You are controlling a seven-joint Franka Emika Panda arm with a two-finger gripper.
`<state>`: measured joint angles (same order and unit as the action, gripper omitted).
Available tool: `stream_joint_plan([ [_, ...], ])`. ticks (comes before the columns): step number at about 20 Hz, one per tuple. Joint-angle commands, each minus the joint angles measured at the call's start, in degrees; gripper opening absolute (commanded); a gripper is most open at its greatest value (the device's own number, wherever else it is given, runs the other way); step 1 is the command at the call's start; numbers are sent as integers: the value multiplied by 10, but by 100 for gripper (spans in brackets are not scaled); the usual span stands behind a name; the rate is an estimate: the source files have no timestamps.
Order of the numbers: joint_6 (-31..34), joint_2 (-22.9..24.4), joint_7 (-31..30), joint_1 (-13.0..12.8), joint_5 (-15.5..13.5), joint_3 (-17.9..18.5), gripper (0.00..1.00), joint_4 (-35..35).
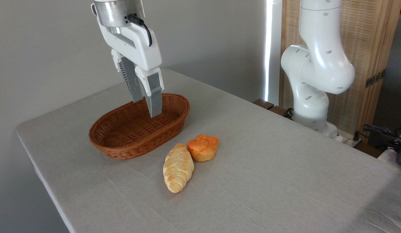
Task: Put bread into the basket
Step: 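Move the gripper from above the basket toward the orange bun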
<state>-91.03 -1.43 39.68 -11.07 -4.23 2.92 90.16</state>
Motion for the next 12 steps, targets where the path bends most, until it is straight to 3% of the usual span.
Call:
stream_joint_plan([
  [1,6,-1,11,-2,-4,6,100,-5],
  [12,-6,-1,14,-2,-4,2,100,50],
])
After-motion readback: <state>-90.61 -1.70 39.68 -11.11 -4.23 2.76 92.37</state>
